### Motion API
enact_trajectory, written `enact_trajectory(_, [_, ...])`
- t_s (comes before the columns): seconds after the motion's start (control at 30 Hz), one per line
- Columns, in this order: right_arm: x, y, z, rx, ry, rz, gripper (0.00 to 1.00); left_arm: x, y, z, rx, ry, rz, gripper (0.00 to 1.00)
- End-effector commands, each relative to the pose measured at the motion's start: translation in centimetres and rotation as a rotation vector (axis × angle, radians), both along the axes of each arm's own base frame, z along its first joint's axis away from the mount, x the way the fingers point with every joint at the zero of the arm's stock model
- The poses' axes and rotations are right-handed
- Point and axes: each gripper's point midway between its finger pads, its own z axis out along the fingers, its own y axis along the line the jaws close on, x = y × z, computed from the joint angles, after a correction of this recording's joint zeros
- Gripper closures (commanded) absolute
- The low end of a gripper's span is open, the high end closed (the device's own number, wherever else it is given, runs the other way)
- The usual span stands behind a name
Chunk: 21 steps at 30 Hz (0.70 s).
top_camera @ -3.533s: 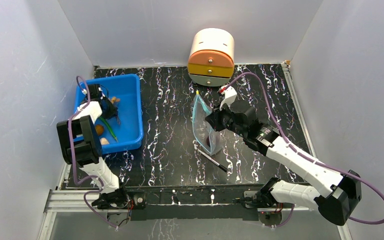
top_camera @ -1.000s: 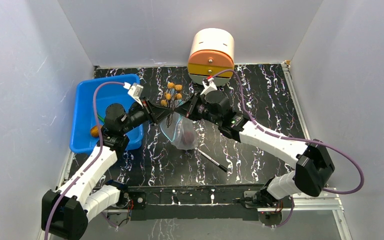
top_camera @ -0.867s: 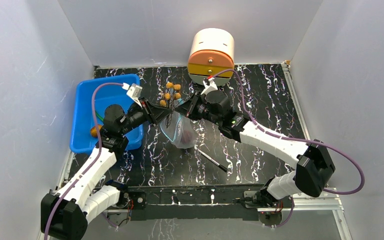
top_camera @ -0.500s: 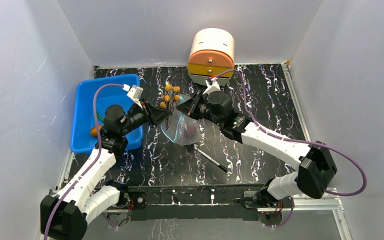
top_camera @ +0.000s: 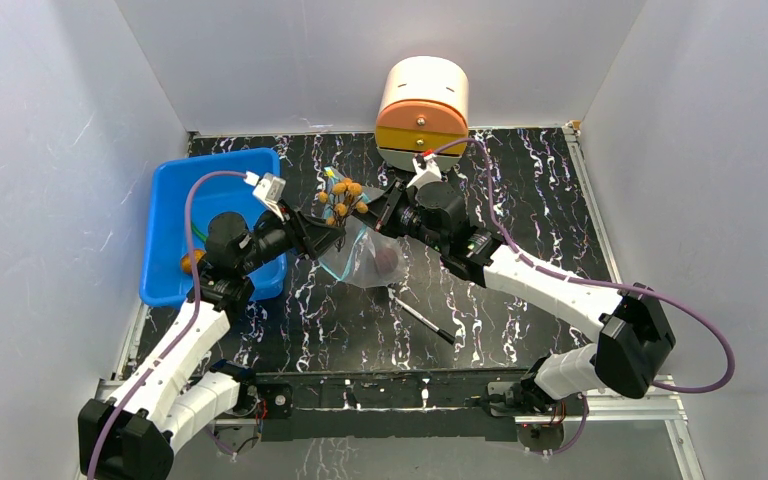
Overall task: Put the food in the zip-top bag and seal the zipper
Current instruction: Place the fake fruit in the zipper food storage bag.
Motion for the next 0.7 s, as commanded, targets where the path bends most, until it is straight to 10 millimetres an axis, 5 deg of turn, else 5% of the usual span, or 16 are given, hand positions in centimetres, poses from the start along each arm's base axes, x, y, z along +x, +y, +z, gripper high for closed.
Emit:
enact_trajectory(0.0, [-0.2,-0.2,3.6,0.082,-0.084,-0.005,1.0,-0.6,0.1,2.2,-0.009,-0.063,-0.005,0.48])
enact_trajectory(0.43, [-0.4,-0.6,4.8,0.081,-0.152,0.002,1.0,-2.1,0.8,5.4,-0.003,-0.094,0.007,0.35])
enact_trajectory(0.67, [-0.7,-0.6,5.2,0.114,-0.15,0.009,1.0,-3.1,0.4,6.3,-0.052,-0.044,-0.033,0.37])
